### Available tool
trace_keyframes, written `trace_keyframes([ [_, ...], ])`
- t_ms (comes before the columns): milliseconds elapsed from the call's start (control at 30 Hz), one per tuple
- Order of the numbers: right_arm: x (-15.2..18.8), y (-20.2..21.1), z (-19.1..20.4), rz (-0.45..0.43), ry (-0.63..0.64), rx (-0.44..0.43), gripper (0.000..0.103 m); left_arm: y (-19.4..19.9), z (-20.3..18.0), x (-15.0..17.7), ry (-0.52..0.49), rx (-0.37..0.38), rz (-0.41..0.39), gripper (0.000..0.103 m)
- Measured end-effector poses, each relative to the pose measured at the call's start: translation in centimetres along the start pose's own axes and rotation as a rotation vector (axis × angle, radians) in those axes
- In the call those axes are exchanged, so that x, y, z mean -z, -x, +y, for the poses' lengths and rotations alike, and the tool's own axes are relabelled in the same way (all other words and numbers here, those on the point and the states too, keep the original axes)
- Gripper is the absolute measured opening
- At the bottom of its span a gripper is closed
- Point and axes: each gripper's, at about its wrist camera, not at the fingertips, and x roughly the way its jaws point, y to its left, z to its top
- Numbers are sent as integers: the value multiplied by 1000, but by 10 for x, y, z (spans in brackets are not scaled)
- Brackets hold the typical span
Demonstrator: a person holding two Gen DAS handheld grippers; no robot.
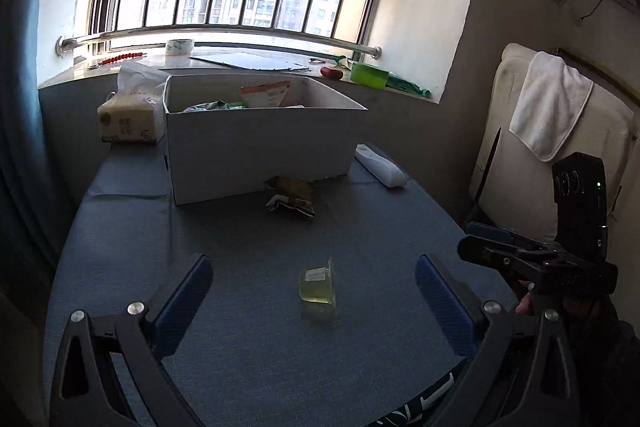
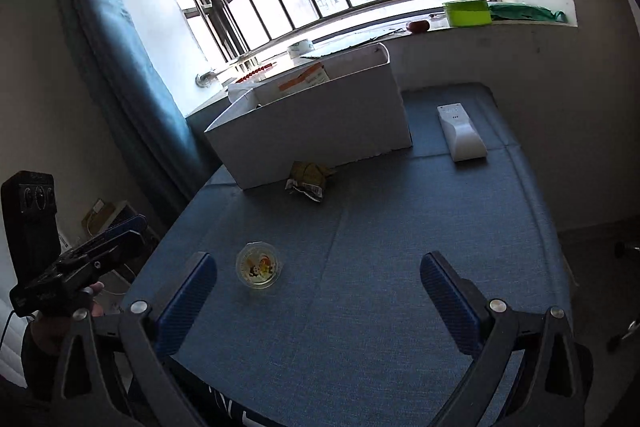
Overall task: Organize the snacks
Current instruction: 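Move both tools back over the yellow packet and last jelly cup, then grasp yellow packet with right tool while left tool grasps the last jelly cup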
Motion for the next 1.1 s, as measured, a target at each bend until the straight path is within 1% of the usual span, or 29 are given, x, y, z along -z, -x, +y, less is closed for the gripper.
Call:
trace_keyframes([
  [100, -9, -28, 14, 52, 86, 1, 103, -5, -4, 3, -12, 0, 15, 103],
  [167, -21, -50, 23, 75, 141, 8, 103, -8, -4, 4, -17, 0, 26, 103],
  [233, -35, -74, 31, 97, 182, -3, 103, -11, -3, 4, -16, 3, 35, 103],
  [300, -48, -102, 38, 135, 218, 5, 103, -14, -1, 5, -11, 2, 42, 103],
  [400, -63, -143, 45, 192, 263, 28, 103, -17, 3, 8, -4, 2, 57, 103],
  [500, -72, -178, 48, 244, 304, 72, 103, -20, 5, 10, -5, -2, 73, 103],
  [600, -74, -201, 47, 303, 311, 83, 103, -22, 9, 11, 1, -2, 83, 103],
  [633, -74, -206, 47, 309, 322, 87, 103, -23, 10, 11, 3, -3, 87, 103],
  [667, -73, -208, 48, 309, 330, 88, 100, -24, 11, 11, 5, -4, 90, 103],
  [733, -72, -213, 47, 325, 334, 90, 56, -27, 12, 13, 9, -4, 101, 103],
  [767, -72, -211, 46, 320, 331, 88, 56, -28, 12, 14, 8, -6, 104, 103],
  [800, -72, -210, 47, 323, 334, 78, 50, -29, 12, 15, 7, -7, 107, 103],
  [833, -72, -207, 47, 320, 339, 71, 40, -29, 12, 15, 8, -4, 109, 103],
  [900, -73, -203, 44, 322, 334, 53, 39, -33, 12, 16, 8, 0, 115, 103],
  [933, -72, -199, 44, 317, 336, 51, 37, -35, 12, 15, 3, 0, 120, 103],
  [1000, -71, -189, 42, 306, 335, 46, 36, -40, 11, 14, -10, 7, 131, 103],
  [1100, -72, -165, 36, 273, 286, 27, 36, -54, 8, 12, -42, 3, 177, 103],
])
